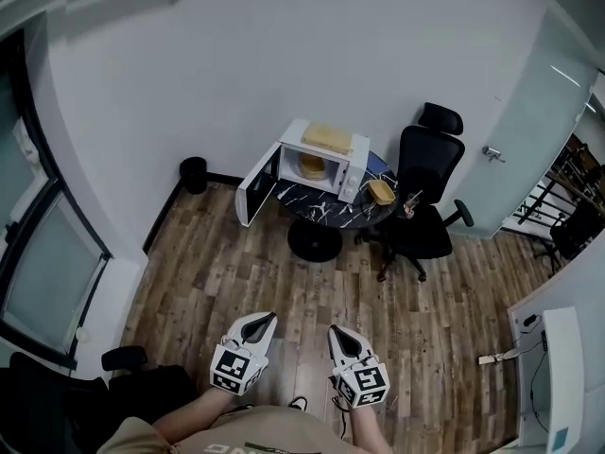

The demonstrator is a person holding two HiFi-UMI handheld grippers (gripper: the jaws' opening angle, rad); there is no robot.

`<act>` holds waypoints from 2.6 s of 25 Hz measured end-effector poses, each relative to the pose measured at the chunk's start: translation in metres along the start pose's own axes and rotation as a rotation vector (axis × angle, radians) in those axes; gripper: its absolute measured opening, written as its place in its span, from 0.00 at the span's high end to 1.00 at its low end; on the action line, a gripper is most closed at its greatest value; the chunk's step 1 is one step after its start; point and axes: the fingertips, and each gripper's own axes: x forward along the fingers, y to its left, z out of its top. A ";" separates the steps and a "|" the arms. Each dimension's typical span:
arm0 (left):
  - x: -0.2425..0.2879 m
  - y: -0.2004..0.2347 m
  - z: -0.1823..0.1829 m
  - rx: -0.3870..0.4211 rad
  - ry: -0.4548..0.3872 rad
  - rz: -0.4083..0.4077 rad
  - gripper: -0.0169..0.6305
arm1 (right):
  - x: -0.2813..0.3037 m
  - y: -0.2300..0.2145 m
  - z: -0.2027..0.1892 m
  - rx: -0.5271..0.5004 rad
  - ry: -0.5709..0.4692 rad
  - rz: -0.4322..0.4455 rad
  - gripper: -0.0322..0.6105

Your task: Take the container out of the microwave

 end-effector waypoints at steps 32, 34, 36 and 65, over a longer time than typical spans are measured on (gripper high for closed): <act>0.110 -0.045 -0.028 0.001 0.111 0.018 0.96 | 0.001 -0.104 -0.053 0.057 0.046 0.080 0.94; 0.116 -0.047 -0.031 -0.010 0.113 0.017 0.96 | 0.008 -0.110 -0.058 0.056 0.059 0.088 0.94; 0.121 -0.045 -0.034 -0.014 0.122 0.009 0.96 | 0.016 -0.113 -0.062 0.059 0.074 0.095 0.94; 0.253 0.160 -0.045 -0.024 0.120 -0.162 0.96 | 0.225 -0.147 -0.021 0.060 0.117 -0.037 0.94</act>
